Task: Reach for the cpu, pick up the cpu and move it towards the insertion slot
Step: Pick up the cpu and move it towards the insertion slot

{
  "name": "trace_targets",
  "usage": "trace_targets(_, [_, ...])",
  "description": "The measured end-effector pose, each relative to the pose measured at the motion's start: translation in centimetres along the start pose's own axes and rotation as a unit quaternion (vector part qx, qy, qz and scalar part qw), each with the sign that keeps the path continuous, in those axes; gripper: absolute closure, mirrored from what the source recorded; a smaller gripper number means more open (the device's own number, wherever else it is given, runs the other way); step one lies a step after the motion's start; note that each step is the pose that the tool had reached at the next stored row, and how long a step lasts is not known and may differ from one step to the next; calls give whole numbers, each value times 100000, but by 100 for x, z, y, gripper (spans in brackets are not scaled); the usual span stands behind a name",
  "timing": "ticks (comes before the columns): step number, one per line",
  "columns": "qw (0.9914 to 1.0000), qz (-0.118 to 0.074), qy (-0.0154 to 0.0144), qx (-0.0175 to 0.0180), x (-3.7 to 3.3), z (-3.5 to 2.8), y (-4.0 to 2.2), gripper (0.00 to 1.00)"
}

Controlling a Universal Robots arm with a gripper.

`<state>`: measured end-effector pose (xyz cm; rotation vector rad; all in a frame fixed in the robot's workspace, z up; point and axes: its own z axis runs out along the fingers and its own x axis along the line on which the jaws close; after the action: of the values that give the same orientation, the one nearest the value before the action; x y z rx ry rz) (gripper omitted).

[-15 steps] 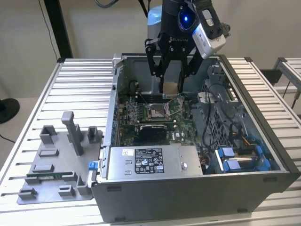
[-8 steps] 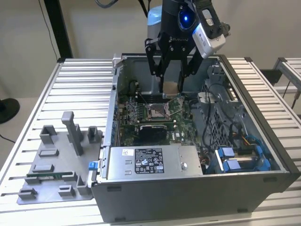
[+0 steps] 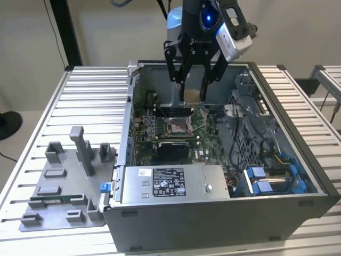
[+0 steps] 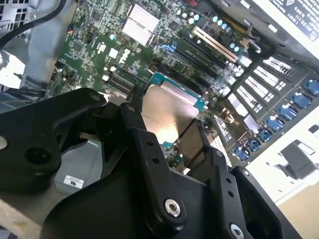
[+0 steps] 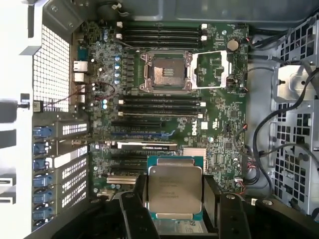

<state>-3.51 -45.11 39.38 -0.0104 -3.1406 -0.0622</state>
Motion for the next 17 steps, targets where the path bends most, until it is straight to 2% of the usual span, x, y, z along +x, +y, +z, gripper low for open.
trace_targets(11, [100000, 3, 6, -2, 5, 23, 217, 100])
trace_targets(17, [100000, 30, 3, -1, 5, 27, 306, 100])
